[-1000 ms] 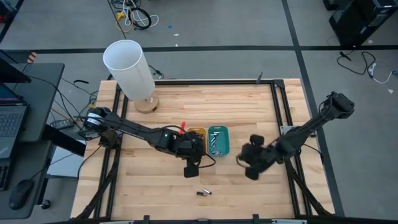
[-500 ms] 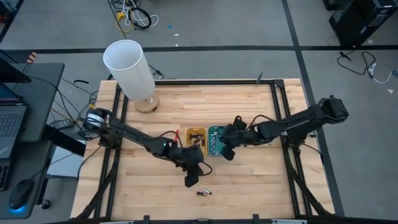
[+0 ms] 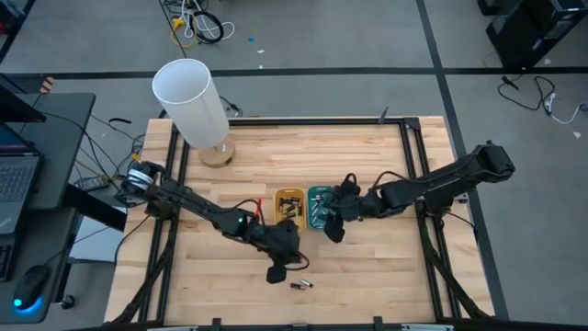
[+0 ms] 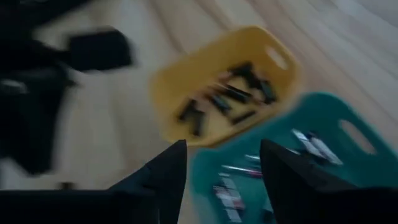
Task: Sort batteries
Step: Put the silver battery into the blue bin
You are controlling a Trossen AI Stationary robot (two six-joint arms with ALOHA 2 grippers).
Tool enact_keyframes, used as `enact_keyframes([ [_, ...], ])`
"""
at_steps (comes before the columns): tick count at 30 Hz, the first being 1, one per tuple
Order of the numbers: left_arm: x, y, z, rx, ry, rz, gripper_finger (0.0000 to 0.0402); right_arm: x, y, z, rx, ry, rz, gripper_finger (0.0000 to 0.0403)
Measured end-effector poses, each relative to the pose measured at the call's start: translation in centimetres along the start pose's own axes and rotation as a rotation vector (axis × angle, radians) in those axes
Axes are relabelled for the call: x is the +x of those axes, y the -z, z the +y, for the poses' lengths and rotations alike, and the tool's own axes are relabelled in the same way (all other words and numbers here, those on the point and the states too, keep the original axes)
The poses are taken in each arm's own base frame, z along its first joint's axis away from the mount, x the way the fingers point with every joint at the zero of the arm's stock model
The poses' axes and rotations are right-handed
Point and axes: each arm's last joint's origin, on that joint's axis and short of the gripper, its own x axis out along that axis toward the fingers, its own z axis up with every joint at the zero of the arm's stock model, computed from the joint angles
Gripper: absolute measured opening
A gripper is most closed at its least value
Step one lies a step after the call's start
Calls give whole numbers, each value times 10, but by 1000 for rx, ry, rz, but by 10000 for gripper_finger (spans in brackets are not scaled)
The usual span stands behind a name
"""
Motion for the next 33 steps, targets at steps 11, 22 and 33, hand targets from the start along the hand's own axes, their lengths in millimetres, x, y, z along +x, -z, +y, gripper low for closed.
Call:
enact_keyframes([
  [11, 40, 17, -9, 253, 105, -80, 101, -38, 21, 47, -118, -19, 104, 194],
  [22, 54, 24, -3, 313, 136, -115, 101, -52, 49, 50, -18, 70, 223, 194],
  [33, 53, 57, 0, 367, 99, -91, 102, -53, 52, 49, -16, 88, 231, 194],
])
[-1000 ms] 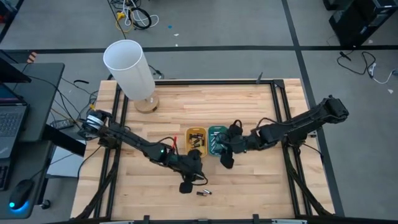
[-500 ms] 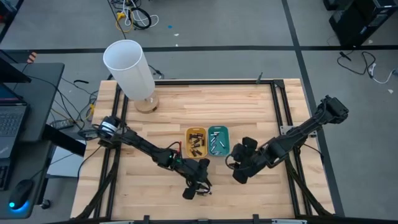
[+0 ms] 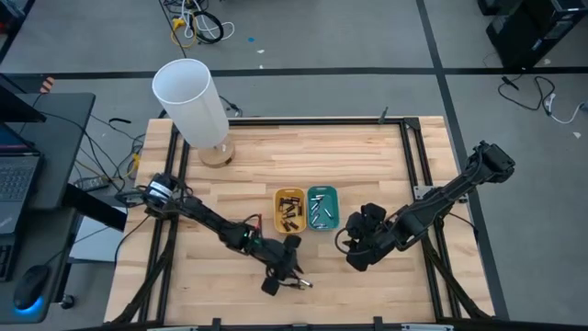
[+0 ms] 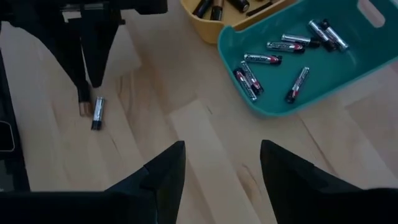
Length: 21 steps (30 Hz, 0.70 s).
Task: Sort batteries
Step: Put the silver battery into the blue bin
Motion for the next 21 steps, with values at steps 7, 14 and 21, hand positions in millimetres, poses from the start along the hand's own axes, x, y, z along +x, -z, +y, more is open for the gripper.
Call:
enact_keyframes([
  [7, -2, 2, -9, 16, -30, -71, 102, 1, -1, -1, 13, 6, -6, 194],
  [14, 20, 20, -19, 29, -39, -98, 124, 1, -4, -2, 25, 7, -20, 194],
  [21, 36, 32, -22, 18, -56, -84, 157, 1, -4, -1, 59, -1, -22, 194],
])
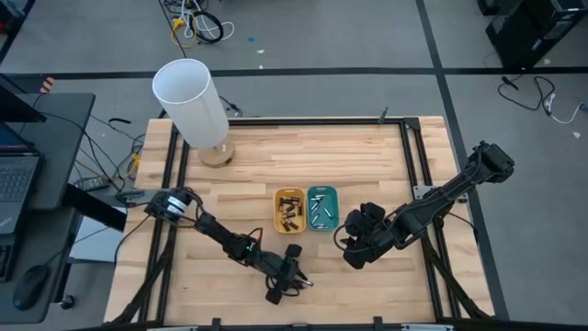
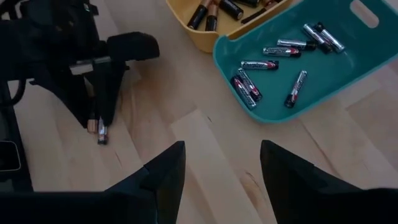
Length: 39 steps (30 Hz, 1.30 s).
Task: Sort batteries
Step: Put the silver battery into the blue bin
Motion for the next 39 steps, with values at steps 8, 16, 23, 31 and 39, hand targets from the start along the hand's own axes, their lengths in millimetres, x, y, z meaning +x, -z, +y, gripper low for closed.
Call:
enact_keyframes([
  [8, 2, 4, 3, -42, -26, 18, 147, 0, 0, 1, 1, -6, 0, 194],
  [16, 2, 5, 4, -44, -50, 27, 127, 0, 0, 0, 1, -4, 0, 194],
  [23, 2, 4, 14, -56, -86, 11, 126, 0, 2, -1, -20, 13, 12, 194],
  [31, 3, -21, 34, -112, -184, -116, 123, -2, 8, -4, -60, 54, 46, 194],
  [39, 10, -44, 46, -115, -200, -146, 99, -4, 16, -5, -95, 79, 71, 194],
])
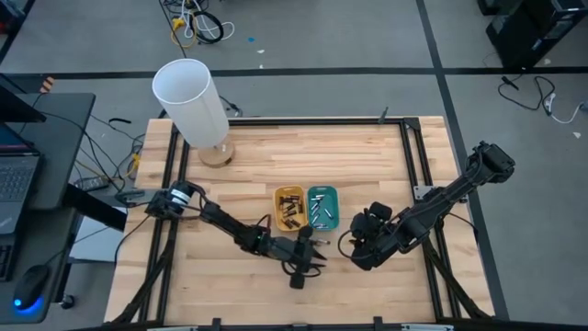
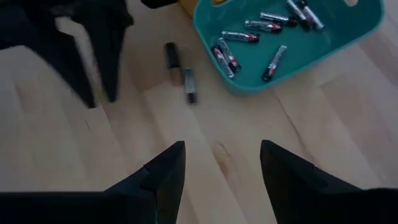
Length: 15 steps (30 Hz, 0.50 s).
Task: Sort batteries
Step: Put the silver battery into the blue bin
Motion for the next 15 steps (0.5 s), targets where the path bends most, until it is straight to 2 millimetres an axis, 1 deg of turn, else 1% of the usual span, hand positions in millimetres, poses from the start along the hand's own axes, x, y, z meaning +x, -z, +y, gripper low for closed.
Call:
enact_keyframes([
  [2, 0, 3, 2, 7, -4, 30, 94, 4, 3, 0, 17, -6, -2, 194],
  [5, 0, 6, 2, -1, -6, 76, 92, 15, 11, -1, 70, -36, -16, 194],
  [11, -1, 14, 0, -95, -14, 158, 92, 40, 30, -8, 151, -103, -45, 185],
  [15, -3, 14, -3, -155, -14, 175, 92, 50, 37, -13, 212, -122, -46, 175],
])
